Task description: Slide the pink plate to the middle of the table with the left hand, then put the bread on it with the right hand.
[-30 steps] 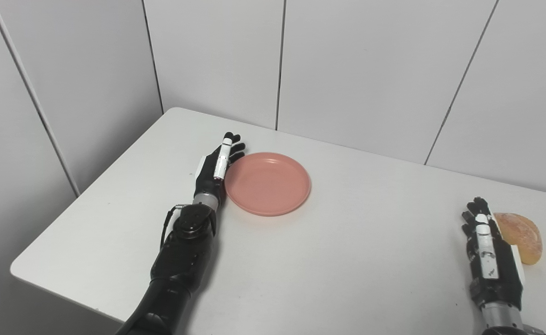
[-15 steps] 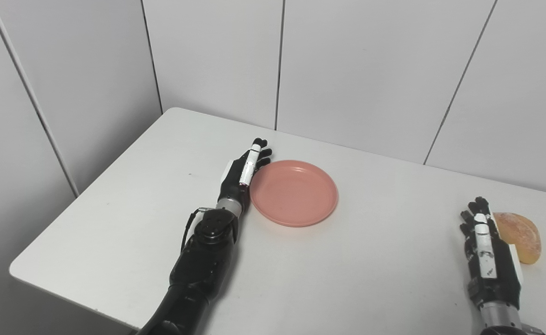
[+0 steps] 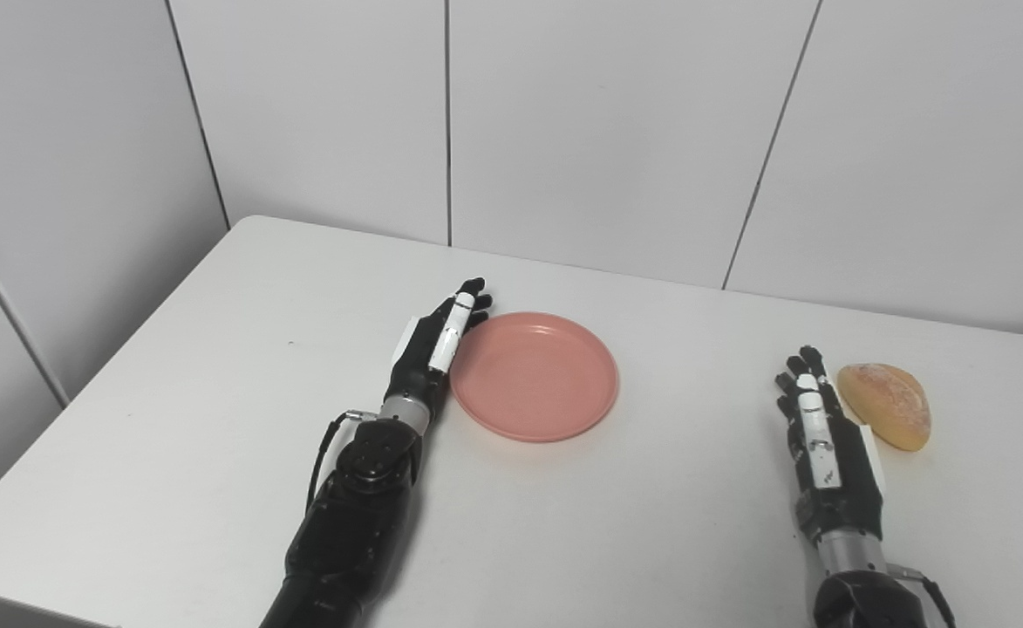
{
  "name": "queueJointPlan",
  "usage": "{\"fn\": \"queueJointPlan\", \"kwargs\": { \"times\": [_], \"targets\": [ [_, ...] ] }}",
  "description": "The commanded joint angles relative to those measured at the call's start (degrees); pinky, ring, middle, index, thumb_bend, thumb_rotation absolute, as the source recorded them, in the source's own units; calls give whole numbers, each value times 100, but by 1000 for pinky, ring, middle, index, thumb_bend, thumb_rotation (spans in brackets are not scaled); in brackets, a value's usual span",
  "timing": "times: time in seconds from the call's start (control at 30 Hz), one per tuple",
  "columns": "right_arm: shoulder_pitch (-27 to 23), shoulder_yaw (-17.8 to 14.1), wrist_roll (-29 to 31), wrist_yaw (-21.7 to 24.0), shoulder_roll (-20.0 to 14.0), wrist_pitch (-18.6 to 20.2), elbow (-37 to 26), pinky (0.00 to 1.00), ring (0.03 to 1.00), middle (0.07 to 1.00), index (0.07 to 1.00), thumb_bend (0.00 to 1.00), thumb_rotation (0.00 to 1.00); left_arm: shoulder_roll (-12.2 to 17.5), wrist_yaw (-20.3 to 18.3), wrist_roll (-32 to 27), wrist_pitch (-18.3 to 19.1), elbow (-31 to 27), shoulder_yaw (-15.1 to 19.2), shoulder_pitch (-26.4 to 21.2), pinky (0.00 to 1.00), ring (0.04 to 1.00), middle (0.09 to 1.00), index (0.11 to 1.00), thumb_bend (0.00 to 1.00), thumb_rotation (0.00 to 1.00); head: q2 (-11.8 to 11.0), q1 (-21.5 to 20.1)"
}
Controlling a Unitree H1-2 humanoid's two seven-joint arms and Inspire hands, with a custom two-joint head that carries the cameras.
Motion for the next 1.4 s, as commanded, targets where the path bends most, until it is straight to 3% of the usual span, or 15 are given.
{"fn": "queueJointPlan", "kwargs": {
  "times": [0.0,0.23,0.57,1.07,1.17,1.37],
  "targets": [
    [-160,35,-28,-41,63,-21,-183,969,939,955,968,512,850,-180,-245,6,100,-182,-133,31,846,862,859,851,517,1000,-2,7],
    [-180,94,-110,-145,235,-27,-226,959,936,956,971,501,846,-366,-505,-601,273,-382,118,228,860,862,853,838,521,1000,51,-588],
    [-274,208,-337,-317,425,-287,27,953,934,954,965,444,891,-467,-873,-796,384,-531,122,448,895,896,883,881,542,1000,-4,-1367],
    [-252,344,-559,-428,472,-82,-61,991,939,957,973,503,891,-682,-948,-724,203,-708,-28,669,929,917,901,896,538,1000,45,-1453],
    [-253,341,-559,-429,468,-119,-30,989,939,957,971,505,896,-679,-960,-694,68,-650,-41,667,944,923,906,901,529,1000,35,-1439],
    [-267,332,-552,-408,439,-177,-13,991,941,958,973,503,891,-544,-1013,-478,-719,-252,-81,564,991,960,951,952,501,1000,26,-1404]
  ]
}}
